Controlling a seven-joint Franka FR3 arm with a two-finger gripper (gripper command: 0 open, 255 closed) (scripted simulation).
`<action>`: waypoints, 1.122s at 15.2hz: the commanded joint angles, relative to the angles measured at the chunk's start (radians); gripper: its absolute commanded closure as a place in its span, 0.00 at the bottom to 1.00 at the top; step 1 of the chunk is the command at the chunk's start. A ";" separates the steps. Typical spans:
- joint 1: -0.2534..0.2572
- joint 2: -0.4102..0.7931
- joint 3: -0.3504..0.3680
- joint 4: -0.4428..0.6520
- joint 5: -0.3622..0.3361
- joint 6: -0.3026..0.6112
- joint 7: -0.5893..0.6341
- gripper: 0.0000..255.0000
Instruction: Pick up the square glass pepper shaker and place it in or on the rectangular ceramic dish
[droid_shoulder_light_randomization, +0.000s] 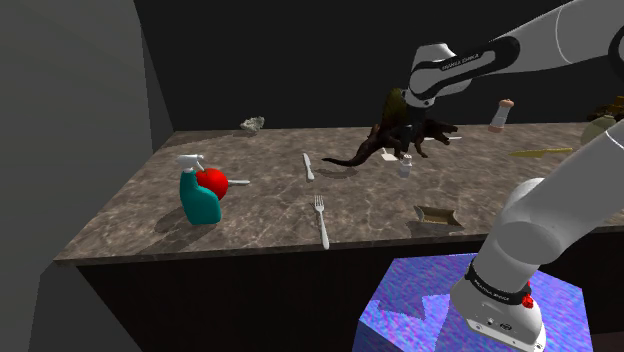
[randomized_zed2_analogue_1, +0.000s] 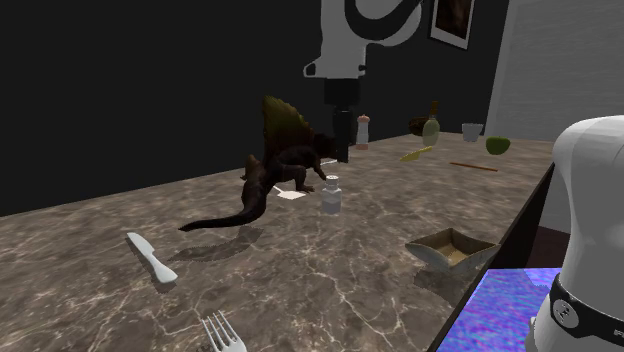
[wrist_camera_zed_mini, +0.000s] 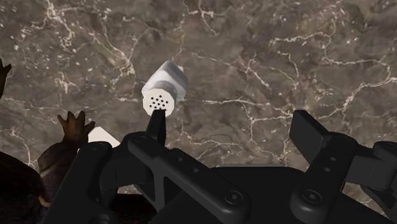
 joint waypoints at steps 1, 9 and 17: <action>0.000 0.068 -0.043 0.028 0.021 0.038 -0.056 0.00; 0.000 0.233 -0.120 0.053 0.100 0.160 -0.175 0.00; 0.001 0.265 -0.127 0.030 0.118 0.211 -0.189 0.00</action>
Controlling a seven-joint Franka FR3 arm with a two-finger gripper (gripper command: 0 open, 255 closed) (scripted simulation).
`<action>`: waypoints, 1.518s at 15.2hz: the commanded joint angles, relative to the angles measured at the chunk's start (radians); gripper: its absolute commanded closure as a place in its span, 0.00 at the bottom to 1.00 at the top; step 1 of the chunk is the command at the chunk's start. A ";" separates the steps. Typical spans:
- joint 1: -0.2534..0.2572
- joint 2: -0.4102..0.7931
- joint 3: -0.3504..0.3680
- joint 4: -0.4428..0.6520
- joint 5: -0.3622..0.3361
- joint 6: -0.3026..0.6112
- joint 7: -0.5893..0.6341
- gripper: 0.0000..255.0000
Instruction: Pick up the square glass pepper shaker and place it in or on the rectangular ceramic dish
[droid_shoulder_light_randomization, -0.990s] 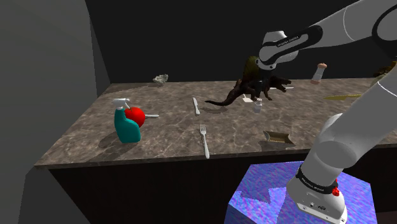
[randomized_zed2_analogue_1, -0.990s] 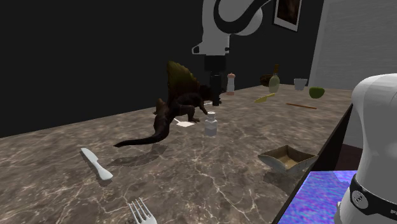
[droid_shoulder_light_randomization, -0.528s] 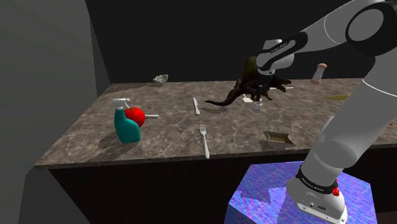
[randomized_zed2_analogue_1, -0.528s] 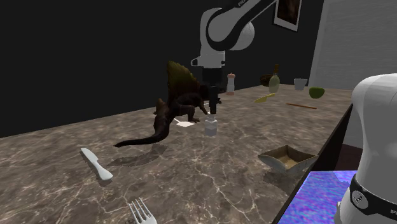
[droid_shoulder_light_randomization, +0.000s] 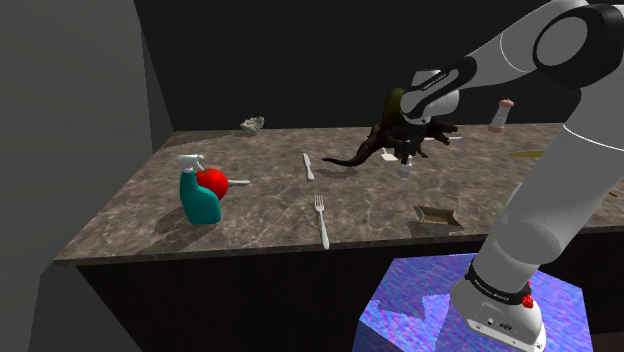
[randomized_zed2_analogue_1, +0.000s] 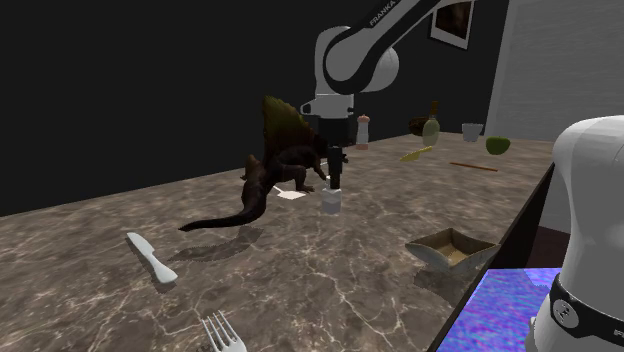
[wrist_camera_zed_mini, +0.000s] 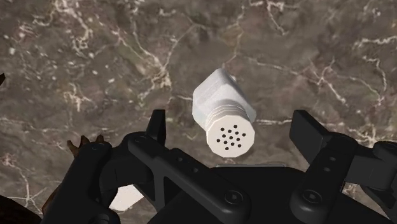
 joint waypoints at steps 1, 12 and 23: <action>0.000 0.001 0.000 0.000 0.001 0.001 0.000 0.00; 0.000 0.001 0.000 0.000 0.001 0.001 0.000 1.00; -0.003 -0.080 0.018 0.071 -0.040 -0.142 0.030 1.00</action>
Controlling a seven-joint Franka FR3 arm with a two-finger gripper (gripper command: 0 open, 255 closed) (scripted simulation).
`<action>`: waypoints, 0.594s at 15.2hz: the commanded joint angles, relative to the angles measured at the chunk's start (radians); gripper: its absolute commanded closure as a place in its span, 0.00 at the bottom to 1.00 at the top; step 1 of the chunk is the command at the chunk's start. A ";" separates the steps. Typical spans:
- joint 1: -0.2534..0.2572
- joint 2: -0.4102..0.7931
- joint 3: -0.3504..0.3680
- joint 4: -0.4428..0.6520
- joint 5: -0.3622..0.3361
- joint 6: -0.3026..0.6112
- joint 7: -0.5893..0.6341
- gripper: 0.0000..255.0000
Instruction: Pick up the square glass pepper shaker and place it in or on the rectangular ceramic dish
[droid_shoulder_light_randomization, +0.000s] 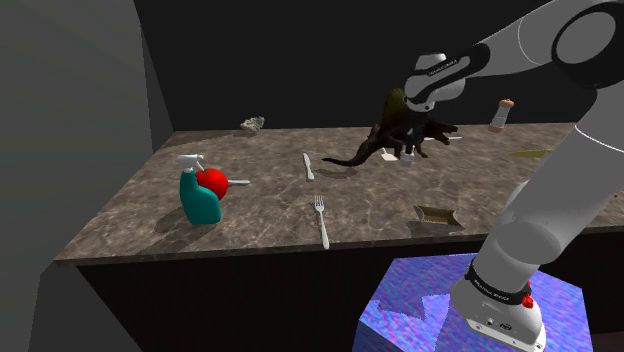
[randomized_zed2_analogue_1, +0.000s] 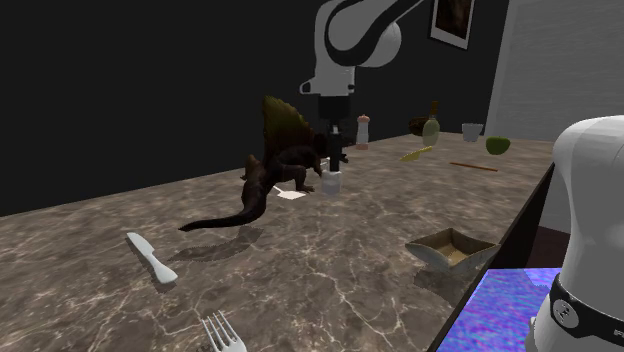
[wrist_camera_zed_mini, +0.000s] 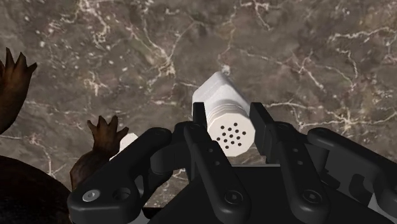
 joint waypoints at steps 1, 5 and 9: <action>-0.001 -0.013 0.003 0.014 -0.006 -0.027 0.003 1.00; -0.001 -0.037 0.011 0.049 -0.014 -0.083 0.010 1.00; -0.001 -0.056 0.019 0.087 -0.020 -0.138 0.014 1.00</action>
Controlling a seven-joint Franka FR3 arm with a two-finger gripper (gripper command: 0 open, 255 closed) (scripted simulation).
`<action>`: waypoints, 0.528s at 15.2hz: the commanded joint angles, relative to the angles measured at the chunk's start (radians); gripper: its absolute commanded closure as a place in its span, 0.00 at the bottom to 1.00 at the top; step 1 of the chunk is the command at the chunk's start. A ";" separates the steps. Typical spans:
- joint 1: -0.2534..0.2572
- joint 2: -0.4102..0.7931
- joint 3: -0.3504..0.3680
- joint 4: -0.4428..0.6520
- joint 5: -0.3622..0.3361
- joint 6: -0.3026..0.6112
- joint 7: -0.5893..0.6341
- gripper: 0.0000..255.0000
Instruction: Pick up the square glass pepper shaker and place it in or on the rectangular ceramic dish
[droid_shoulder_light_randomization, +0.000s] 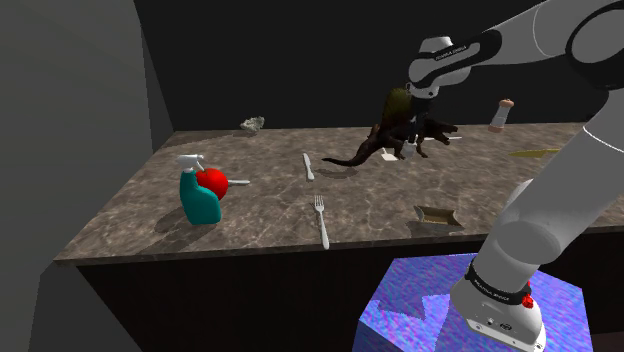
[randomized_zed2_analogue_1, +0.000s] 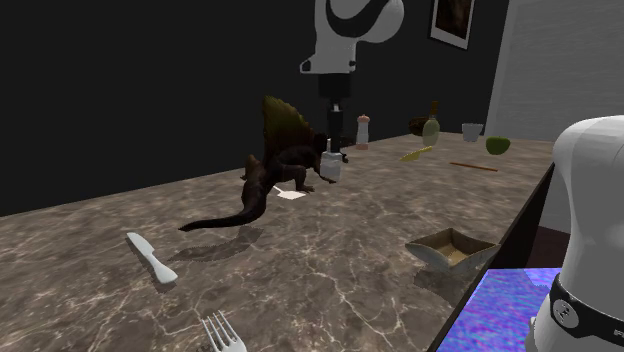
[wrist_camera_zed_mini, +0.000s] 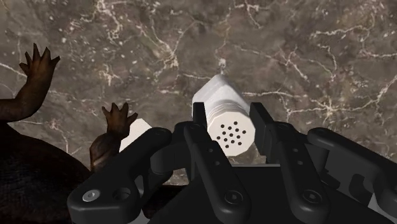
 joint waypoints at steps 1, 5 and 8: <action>0.000 -0.009 0.004 0.020 -0.002 -0.028 0.002 1.00; 0.001 -0.020 0.010 0.051 -0.005 -0.070 0.004 1.00; -0.012 -0.155 0.055 -0.055 -0.061 -0.094 0.069 1.00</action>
